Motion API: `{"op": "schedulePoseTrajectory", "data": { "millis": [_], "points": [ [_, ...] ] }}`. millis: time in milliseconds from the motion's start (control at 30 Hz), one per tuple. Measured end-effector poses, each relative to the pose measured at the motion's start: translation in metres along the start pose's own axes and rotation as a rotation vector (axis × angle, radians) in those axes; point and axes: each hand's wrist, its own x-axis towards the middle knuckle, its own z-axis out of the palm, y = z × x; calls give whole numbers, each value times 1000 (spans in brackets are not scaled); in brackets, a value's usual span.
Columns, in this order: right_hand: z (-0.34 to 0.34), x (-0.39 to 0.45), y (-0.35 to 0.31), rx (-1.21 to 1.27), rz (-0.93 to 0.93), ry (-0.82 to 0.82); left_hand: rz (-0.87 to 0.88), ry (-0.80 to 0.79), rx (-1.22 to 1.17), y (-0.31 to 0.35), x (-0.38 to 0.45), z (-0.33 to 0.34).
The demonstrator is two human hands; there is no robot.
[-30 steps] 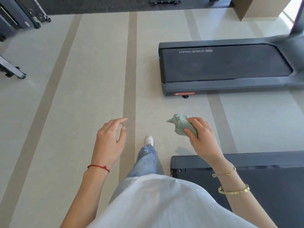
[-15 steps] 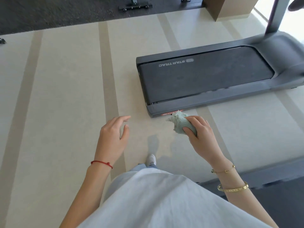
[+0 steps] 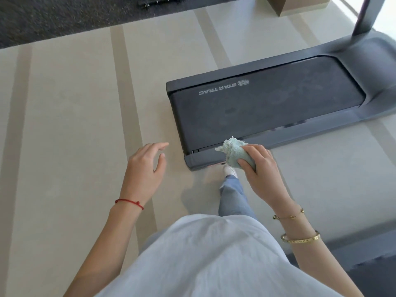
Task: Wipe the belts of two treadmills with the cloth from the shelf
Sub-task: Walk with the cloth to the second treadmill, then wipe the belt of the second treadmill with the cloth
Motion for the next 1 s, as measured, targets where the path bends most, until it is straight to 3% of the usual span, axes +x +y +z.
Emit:
{"op": "schedulePoseTrajectory", "data": {
  "millis": [500, 700, 1000],
  "points": [
    [-28, 303, 132, -90, -254, -303, -260, 167, 24, 38, 230, 138],
    [21, 387, 169, -85, -246, -322, -264, 167, 96, 3, 312, 186],
    [130, 470, 232, -108, -248, -352, -221, 37, 154, -70, 398, 269]
  ]
}}
